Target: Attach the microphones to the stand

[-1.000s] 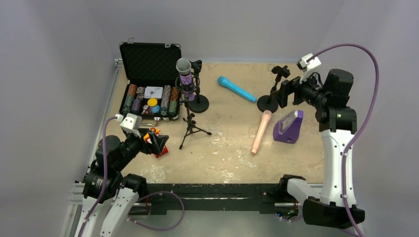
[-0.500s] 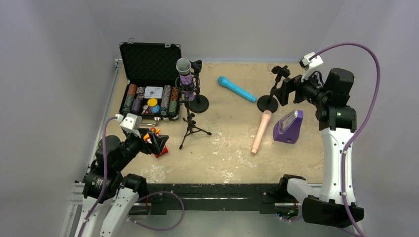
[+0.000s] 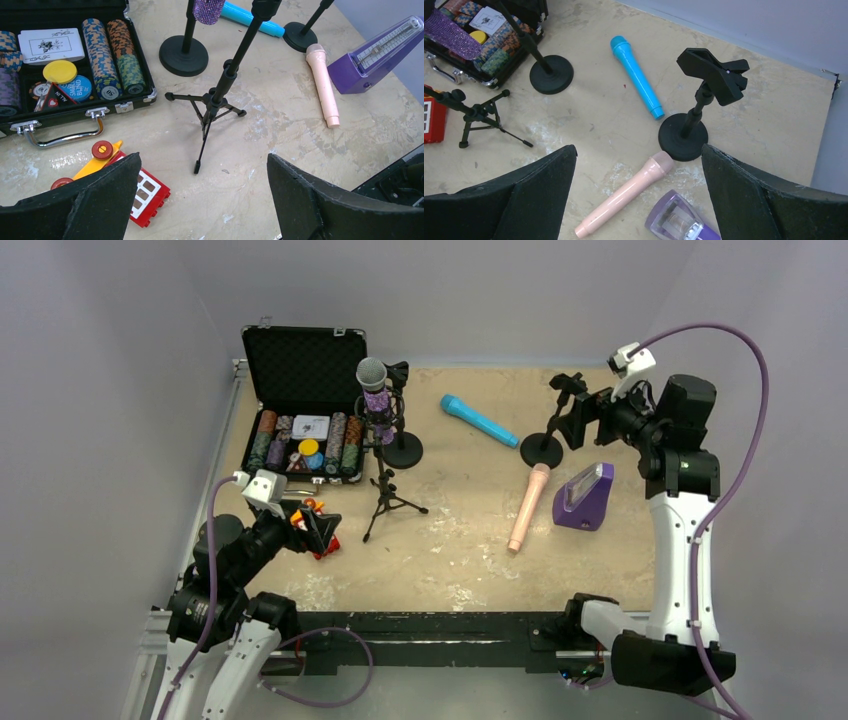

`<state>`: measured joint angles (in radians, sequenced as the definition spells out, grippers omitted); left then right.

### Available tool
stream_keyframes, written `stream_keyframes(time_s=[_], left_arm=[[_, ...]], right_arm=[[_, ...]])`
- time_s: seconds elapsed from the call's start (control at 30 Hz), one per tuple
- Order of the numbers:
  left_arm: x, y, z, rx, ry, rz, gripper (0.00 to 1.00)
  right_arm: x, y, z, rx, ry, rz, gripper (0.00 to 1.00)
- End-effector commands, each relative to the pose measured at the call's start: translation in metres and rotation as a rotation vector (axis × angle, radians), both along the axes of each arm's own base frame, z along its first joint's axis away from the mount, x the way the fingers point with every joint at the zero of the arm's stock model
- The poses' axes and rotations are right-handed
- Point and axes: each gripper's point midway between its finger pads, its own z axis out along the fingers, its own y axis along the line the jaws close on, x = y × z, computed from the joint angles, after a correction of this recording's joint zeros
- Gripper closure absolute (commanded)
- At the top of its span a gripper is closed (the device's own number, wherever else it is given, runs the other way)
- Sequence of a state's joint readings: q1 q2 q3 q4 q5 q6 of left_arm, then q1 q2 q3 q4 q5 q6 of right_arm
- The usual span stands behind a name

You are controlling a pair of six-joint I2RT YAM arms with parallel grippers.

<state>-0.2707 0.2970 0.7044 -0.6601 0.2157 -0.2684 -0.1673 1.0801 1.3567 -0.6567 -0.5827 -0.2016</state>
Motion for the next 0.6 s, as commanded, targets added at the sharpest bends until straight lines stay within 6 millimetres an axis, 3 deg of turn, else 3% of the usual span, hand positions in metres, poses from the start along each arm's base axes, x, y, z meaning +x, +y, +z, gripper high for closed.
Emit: stream_keyframes(time_s=[0.0,0.57], left_arm=[[0.002,0.002,0.007,0.010,-0.045,0.003,0.01],[0.002,0.002,0.007,0.011,-0.044,0.003,0.01]], right_arm=[[0.008,-0.008,0.008,-0.008,-0.039,-0.038,0.01],[0.018,-0.018,0.001,0.012,-0.021,-0.073,0.01]])
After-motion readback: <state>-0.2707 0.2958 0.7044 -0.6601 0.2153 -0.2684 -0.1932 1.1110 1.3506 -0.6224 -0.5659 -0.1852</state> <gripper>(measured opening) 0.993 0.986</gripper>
